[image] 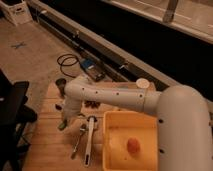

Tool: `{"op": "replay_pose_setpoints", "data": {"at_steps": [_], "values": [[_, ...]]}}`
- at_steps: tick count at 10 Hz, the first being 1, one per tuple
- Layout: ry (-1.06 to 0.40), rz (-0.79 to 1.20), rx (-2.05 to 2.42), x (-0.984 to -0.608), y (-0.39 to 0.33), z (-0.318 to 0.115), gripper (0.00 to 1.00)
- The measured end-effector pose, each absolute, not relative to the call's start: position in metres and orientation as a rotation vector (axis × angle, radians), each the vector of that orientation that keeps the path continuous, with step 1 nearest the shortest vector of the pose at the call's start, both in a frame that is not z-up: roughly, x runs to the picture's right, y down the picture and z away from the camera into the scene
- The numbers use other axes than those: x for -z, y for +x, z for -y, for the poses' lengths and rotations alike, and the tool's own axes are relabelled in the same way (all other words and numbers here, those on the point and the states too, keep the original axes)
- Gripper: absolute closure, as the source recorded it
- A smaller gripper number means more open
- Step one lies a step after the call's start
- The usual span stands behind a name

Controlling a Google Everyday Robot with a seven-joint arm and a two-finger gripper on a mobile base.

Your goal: Place pepper in paper cup

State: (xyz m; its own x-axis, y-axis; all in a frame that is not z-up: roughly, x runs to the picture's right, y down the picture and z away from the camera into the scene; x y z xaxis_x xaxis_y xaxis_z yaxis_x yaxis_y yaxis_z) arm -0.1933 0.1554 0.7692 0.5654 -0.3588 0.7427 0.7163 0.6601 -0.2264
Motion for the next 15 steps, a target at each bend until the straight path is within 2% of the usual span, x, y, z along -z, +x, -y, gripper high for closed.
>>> {"op": "replay_pose_setpoints", "data": {"at_steps": [7, 15], "values": [[-0.454, 0.596, 0.436, -0.779, -0.040, -0.072, 1.00], [-0.442, 0.584, 0.430, -0.780, -0.038, -0.070, 1.00]]}}
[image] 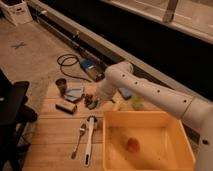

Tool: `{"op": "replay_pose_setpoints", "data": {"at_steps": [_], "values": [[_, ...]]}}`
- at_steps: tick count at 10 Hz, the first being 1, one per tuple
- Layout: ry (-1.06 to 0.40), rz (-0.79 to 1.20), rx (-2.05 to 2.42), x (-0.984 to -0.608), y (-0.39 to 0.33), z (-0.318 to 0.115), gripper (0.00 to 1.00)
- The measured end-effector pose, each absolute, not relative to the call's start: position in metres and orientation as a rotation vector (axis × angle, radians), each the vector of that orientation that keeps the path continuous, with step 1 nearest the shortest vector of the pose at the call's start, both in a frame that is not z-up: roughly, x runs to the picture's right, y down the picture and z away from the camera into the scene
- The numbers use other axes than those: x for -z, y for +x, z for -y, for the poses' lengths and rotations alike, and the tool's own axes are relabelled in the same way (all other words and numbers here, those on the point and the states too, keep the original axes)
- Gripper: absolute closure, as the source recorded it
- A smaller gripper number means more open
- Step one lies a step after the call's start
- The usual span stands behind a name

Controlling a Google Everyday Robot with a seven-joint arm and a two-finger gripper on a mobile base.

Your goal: Place pepper in paper cup

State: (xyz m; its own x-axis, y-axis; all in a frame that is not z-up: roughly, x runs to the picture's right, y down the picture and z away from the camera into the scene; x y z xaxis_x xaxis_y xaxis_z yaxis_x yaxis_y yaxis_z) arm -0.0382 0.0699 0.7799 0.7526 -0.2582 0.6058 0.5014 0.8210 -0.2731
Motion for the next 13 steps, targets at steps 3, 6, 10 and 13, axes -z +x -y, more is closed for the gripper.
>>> {"op": "replay_pose_setpoints", "data": {"at_steps": [3, 6, 10, 13], "values": [[-0.349, 0.515, 0.395, -0.774, -0.010, -0.035, 1.00], [-0.254, 0.452, 0.328, -0.768, 0.062, 0.017, 1.00], [-0.146, 0.456, 0.214, -0.778, 0.133, 0.070, 1.00], [-0.049, 0.528, 0.133, -0.784, 0.162, 0.086, 1.00]]}}
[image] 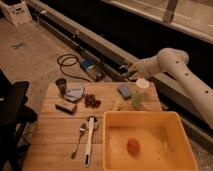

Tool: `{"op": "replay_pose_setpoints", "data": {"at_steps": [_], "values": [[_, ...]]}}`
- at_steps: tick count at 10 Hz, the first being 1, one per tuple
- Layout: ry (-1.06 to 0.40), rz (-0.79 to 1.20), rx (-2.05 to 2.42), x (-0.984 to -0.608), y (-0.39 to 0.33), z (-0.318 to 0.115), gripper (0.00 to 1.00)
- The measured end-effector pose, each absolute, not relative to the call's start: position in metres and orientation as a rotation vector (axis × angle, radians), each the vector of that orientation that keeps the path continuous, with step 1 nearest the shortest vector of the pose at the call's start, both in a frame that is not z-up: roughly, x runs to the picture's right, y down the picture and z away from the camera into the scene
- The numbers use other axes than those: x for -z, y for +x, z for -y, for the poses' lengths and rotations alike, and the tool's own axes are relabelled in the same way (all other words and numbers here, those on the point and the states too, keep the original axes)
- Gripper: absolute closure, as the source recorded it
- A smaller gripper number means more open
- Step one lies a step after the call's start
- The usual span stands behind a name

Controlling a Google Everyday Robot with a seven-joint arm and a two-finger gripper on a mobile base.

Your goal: Place pepper in paper cup

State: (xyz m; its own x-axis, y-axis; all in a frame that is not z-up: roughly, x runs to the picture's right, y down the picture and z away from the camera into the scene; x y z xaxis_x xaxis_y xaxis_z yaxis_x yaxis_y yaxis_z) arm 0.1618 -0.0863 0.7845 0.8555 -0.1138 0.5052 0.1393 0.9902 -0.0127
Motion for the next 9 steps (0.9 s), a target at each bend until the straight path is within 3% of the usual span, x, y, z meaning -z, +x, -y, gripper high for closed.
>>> {"op": "replay_pose_setpoints", "data": {"at_steps": [9], "values": [[0.016, 0.461, 0.102, -0.791, 0.173, 0.105, 1.00]]}}
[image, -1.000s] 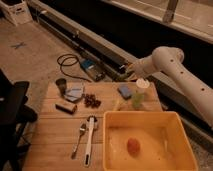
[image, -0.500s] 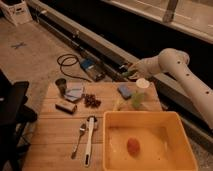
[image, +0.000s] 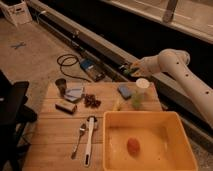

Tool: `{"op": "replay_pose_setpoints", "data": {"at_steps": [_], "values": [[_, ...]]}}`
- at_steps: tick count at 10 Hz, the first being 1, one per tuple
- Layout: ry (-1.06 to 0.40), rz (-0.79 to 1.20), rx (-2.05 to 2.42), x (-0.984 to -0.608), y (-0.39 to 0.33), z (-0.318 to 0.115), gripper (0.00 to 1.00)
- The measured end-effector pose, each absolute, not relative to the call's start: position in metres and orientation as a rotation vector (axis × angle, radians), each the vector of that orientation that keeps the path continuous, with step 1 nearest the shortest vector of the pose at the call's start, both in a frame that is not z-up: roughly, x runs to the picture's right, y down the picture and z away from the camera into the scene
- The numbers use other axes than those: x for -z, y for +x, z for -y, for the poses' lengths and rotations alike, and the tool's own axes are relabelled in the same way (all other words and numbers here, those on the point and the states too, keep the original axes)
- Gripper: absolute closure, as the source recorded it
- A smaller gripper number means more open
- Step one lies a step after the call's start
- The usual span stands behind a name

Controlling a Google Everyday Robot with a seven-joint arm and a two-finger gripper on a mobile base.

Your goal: Place pepper in paper cup

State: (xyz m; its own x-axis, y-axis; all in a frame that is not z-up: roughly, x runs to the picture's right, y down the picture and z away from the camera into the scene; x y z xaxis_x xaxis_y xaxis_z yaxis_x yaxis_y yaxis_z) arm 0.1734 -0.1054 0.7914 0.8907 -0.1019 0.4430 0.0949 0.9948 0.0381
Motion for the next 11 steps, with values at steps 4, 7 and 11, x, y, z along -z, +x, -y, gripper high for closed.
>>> {"op": "replay_pose_setpoints", "data": {"at_steps": [4, 7, 11], "values": [[0.026, 0.522, -0.031, -0.795, 0.192, 0.115, 1.00], [0.015, 0.578, -0.142, -0.804, 0.211, 0.114, 1.00], [0.031, 0.636, -0.223, -0.818, 0.224, 0.113, 1.00]]}}
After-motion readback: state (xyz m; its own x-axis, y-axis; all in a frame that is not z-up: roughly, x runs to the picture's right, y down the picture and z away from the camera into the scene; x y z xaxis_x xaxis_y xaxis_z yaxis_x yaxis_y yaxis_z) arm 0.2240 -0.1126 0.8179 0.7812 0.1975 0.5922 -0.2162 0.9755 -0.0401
